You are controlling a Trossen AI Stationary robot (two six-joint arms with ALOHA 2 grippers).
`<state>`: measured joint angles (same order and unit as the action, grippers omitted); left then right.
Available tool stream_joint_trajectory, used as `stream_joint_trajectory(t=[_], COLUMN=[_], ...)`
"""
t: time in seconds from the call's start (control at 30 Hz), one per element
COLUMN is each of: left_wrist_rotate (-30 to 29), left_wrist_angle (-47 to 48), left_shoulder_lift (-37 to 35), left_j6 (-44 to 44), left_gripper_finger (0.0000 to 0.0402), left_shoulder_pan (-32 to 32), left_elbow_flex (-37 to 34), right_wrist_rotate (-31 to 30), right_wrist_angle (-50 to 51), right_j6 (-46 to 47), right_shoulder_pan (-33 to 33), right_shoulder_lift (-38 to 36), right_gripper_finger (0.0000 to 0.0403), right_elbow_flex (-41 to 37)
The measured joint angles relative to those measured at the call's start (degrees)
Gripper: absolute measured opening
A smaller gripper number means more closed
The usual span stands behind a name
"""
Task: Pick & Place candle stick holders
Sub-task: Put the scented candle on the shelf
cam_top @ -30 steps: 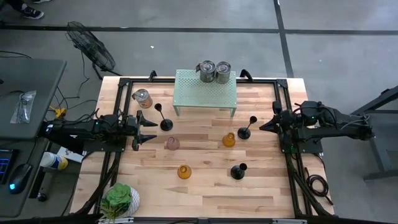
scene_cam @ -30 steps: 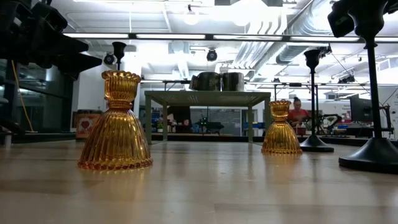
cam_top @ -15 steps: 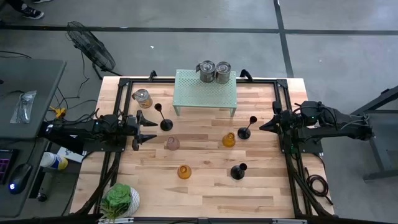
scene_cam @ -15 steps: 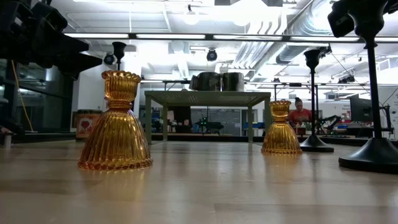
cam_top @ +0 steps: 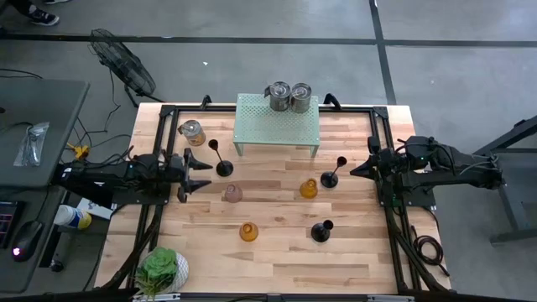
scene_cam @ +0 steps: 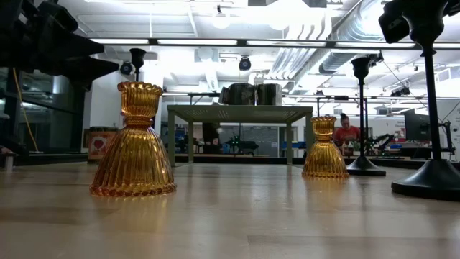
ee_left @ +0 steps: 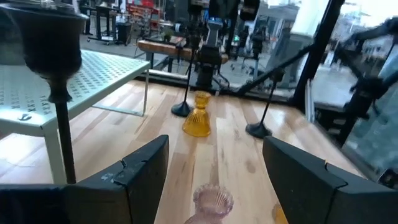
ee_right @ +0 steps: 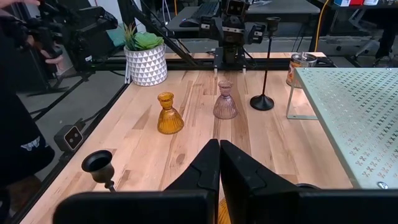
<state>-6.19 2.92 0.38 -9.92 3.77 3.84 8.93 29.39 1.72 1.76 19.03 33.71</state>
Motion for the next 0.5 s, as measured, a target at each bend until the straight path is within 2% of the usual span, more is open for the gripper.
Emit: stream_joint_trajectory(t=[0.27,0.5], left_wrist_rotate=[-3.45,-11.20], left_wrist_angle=[0.26,7.21], left_shoulder_lift=[0.22,2.00], left_j6=[-2.37,-2.37], left_gripper_finger=[0.0255,0.0255], left_shoulder_pan=[0.00,0.02], left_elbow_flex=[2.20,11.92], right_wrist_rotate=[0.00,0.00], right_wrist_angle=[-0.02,-0.02], right_j6=[0.00,0.00], right_shoulder_pan=[0.02,0.02], right_shoulder_lift=[0.01,0.02], right_gripper_finger=[0.0003,0.0003], right_elbow_flex=[0.02,0.02])
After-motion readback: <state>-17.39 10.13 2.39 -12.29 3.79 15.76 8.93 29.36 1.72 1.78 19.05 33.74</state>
